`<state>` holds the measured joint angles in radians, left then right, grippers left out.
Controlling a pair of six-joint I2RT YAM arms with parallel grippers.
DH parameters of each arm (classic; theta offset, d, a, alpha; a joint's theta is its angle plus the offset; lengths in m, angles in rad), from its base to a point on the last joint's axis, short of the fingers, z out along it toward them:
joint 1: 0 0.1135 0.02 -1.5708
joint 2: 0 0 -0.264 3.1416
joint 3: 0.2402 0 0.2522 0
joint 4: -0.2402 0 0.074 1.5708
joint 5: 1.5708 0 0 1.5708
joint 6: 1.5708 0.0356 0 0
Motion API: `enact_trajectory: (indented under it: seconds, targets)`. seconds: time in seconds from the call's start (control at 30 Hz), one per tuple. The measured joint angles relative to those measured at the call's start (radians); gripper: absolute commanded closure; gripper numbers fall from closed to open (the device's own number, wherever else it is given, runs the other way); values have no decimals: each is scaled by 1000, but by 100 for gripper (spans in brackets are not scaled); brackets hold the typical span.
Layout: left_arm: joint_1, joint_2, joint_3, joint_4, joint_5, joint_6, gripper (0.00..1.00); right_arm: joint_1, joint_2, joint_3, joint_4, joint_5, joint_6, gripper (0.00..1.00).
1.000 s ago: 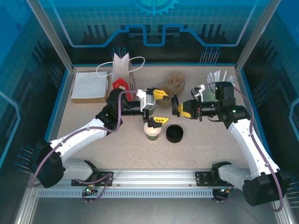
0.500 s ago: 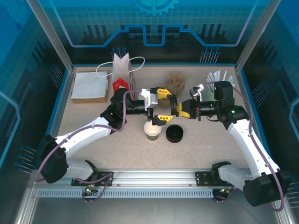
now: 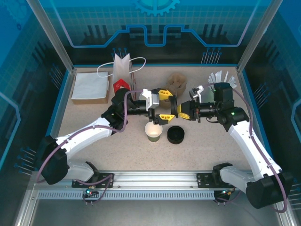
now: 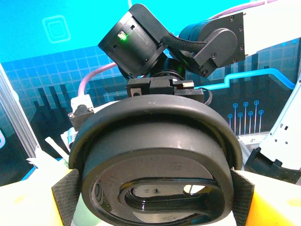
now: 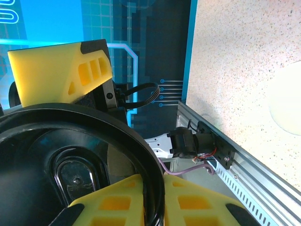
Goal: Pack the takeout coffee
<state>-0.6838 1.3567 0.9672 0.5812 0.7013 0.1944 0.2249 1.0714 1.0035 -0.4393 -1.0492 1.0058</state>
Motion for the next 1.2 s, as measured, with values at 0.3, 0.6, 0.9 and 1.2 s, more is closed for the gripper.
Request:
enact_trajectory:
  seconds: [0.3, 0.6, 0.9, 1.2]
  targets:
    - [-2, 0, 3, -10, 6, 19, 21, 13, 0, -8, 3, 13, 0, 84]
    - [-2, 0, 13, -46, 7, 42, 24, 18, 0, -9, 3, 26, 0, 77]
    - [-2, -3, 19, -124, 1, 97, 25, 19, 0, -10, -24, 39, -23, 59]
    - [-2, -74, 16, -349, -71, 203, 25, 10, 0, 0, -213, 139, -172, 47]
